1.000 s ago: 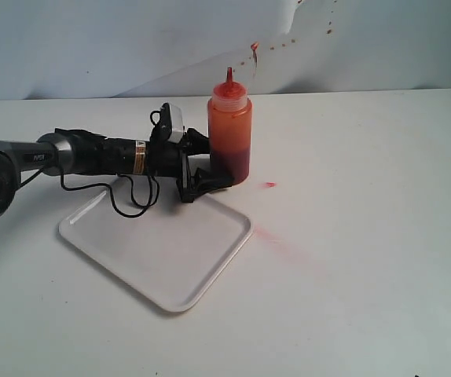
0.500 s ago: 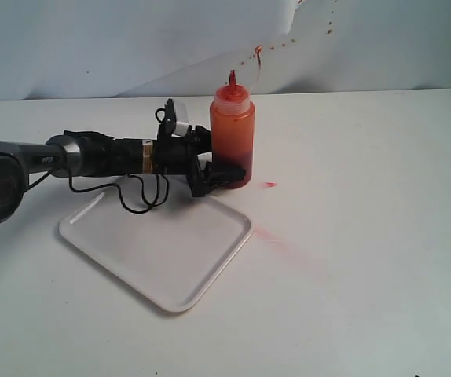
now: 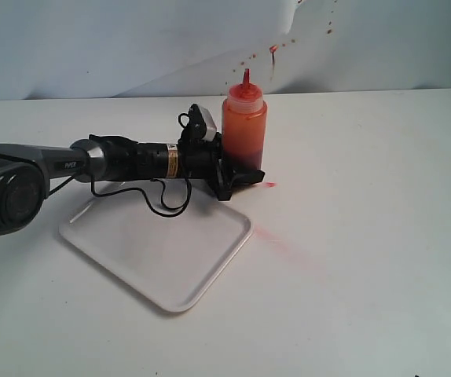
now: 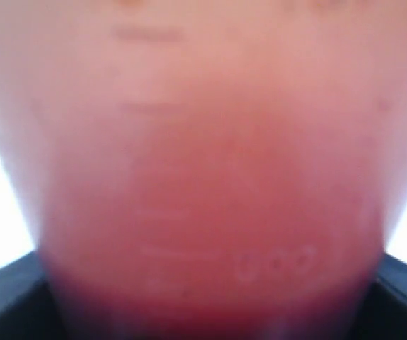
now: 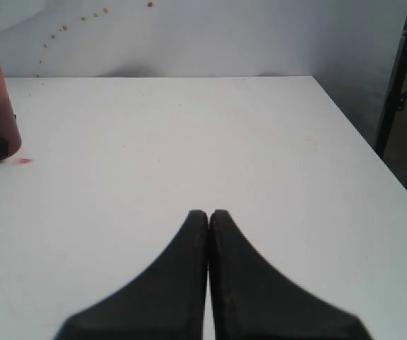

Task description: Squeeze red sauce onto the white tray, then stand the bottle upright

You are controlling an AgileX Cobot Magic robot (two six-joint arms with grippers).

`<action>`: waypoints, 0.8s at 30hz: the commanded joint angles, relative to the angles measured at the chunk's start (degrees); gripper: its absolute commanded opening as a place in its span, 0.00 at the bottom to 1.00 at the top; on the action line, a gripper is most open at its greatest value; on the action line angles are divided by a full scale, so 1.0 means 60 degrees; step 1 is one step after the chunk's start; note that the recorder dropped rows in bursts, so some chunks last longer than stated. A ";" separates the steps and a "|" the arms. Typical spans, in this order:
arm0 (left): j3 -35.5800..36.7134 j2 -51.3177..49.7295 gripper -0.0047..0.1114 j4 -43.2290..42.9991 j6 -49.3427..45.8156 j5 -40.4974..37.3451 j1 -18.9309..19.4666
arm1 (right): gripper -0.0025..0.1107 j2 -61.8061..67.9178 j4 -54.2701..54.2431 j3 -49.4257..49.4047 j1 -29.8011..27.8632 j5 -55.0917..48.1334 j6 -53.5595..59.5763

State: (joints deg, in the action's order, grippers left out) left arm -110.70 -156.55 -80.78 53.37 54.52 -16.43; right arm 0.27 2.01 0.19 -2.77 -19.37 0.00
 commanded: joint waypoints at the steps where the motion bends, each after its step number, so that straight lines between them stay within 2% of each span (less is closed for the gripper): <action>1: -0.0031 0.0058 0.04 0.0162 -0.0014 -0.0097 -0.0030 | 0.02 -0.0046 -0.0008 -0.0031 -0.0010 0.0010 0.0000; 5: -0.0031 0.0099 0.04 0.0162 -0.0055 0.0018 0.0033 | 0.02 -0.0046 -0.0008 -0.0031 -0.0010 0.0010 0.0000; 6: -0.0031 0.0167 0.04 0.0162 -0.0055 0.0442 0.0125 | 0.02 -0.0046 -0.0008 -0.0031 -0.0010 0.0010 0.0000; 12: -0.0031 0.0934 0.04 0.0150 0.0615 0.2574 0.1154 | 0.02 -0.0046 -0.0008 -0.0031 -0.0010 0.0010 0.0000; 16: -0.0014 0.1580 0.04 -0.0073 0.1240 0.2574 0.1534 | 0.02 -0.0046 -0.0008 -0.0031 -0.0010 0.0010 0.0000; 20: -0.0014 0.2285 0.04 -0.1524 0.1885 0.2574 0.1607 | 0.02 -0.0046 -0.0008 -0.0031 -0.0010 0.0010 0.0000; 24: -0.0014 0.3128 0.04 -0.3094 0.3528 0.2574 0.1704 | 0.02 -0.0046 -0.0008 -0.0031 -0.0010 0.0010 0.0000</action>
State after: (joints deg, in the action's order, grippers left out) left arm -110.57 -142.38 -95.15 67.91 67.98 -6.60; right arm 0.27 2.01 0.19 -2.77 -19.37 0.00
